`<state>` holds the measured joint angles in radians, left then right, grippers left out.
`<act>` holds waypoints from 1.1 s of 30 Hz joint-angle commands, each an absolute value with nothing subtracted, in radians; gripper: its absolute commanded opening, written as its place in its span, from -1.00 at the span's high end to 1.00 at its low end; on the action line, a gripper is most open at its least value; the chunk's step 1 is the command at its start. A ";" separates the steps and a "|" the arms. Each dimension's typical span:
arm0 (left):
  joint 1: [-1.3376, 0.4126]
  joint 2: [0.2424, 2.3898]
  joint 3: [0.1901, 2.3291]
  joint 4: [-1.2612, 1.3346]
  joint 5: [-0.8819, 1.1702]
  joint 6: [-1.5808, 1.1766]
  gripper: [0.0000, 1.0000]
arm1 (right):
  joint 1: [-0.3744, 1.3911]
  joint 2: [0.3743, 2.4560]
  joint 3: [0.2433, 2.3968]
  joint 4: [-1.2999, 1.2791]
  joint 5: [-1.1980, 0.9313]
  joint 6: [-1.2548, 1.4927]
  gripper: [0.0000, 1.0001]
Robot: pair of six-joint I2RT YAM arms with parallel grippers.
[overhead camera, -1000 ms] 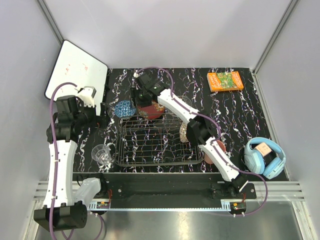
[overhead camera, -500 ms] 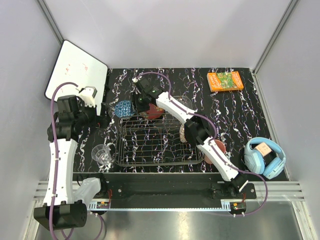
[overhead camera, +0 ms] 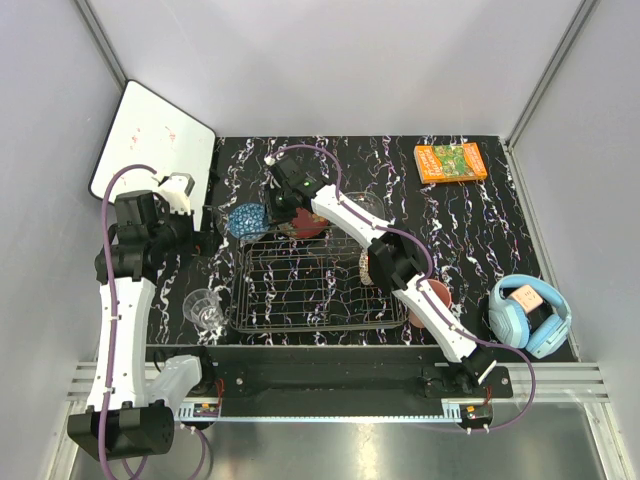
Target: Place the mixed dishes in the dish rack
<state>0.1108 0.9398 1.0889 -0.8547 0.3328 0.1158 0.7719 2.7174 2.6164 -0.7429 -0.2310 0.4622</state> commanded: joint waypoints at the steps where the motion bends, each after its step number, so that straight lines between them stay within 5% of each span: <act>1: 0.115 0.934 1.100 -0.801 0.351 0.130 -0.98 | 0.782 2.737 2.626 -0.712 -0.259 0.463 0.55; 6: 0.115 0.930 1.103 -0.801 0.342 0.138 -0.98 | 0.782 2.737 2.623 -0.721 -0.246 0.462 1.00; 19: 0.115 0.922 1.094 -0.799 0.318 0.149 -0.98 | 0.782 2.568 2.632 -0.744 -0.006 0.362 1.00; 33: 0.115 0.908 1.074 -0.799 0.307 0.166 -0.98 | 0.793 2.208 2.507 -0.986 0.609 0.198 1.00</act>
<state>0.1108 0.9302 1.0855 -0.8433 0.3176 0.1463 0.7849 2.3974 2.5507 -0.8921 0.3721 0.2424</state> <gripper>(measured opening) 0.988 0.021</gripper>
